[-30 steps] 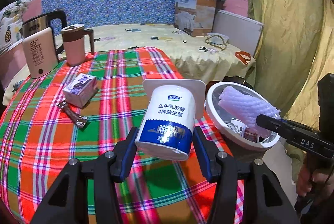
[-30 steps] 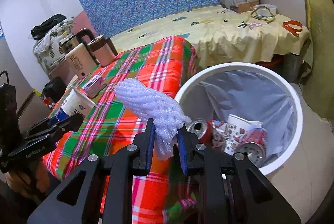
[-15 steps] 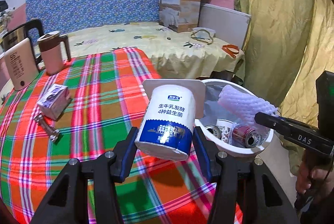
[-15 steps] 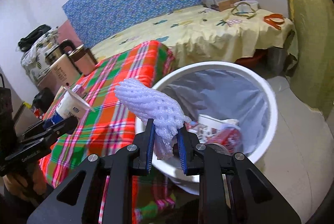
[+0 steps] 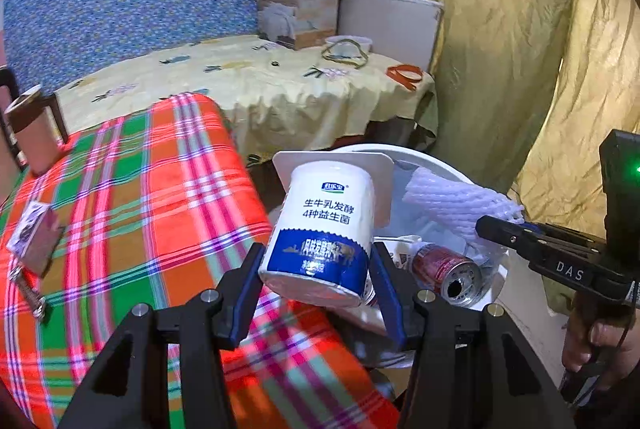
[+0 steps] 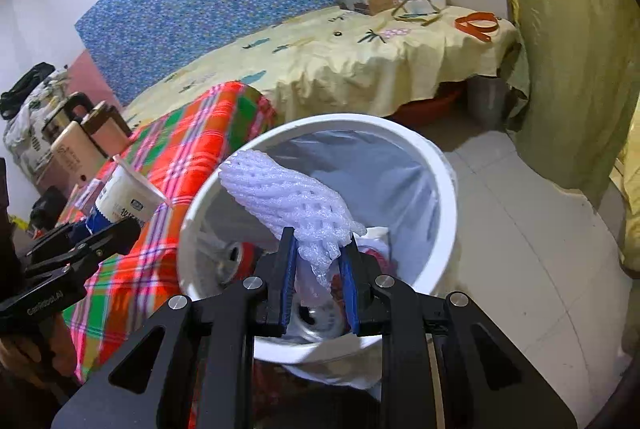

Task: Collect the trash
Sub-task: 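Carry the foam sleeve and yogurt cup over the white bin with both tools, then drop the sleeve into the bin with right tool while left tool drops the cup, then move both open tools back over the plaid cloth, then grasp the brown snack wrapper on the cloth with the left tool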

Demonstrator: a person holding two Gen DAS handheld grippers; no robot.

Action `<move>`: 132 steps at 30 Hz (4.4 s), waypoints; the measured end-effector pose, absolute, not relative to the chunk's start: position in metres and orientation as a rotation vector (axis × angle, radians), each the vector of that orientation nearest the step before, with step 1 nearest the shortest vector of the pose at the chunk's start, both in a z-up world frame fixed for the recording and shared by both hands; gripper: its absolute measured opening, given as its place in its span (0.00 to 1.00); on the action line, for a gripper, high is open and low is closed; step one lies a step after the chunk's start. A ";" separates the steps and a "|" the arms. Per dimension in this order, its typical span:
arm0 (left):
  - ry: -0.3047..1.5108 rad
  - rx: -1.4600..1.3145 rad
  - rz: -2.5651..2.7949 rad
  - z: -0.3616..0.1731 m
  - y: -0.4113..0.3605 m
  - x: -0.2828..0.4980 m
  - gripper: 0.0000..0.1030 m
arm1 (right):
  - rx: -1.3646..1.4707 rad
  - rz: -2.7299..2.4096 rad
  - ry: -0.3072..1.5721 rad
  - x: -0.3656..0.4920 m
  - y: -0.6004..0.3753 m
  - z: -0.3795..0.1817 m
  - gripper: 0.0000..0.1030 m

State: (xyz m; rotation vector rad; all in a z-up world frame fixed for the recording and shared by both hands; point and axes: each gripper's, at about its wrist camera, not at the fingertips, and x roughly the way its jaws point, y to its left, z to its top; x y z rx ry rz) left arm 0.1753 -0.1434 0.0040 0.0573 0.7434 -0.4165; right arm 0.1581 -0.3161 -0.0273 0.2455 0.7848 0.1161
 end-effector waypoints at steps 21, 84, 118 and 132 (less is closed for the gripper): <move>0.833 0.108 -0.508 -0.024 -0.186 0.210 0.53 | 0.189 0.109 0.866 0.174 -0.320 -0.040 0.44; 0.653 -0.080 -0.173 0.017 -0.028 0.112 0.53 | 0.079 0.390 0.751 0.129 -0.213 0.004 0.45; 0.747 -0.270 0.143 -0.022 0.096 0.168 0.53 | 0.026 0.479 0.817 0.170 -0.160 -0.011 0.45; 0.839 -0.271 0.244 -0.047 0.105 0.205 0.29 | 0.033 0.484 0.837 0.187 -0.157 -0.017 0.45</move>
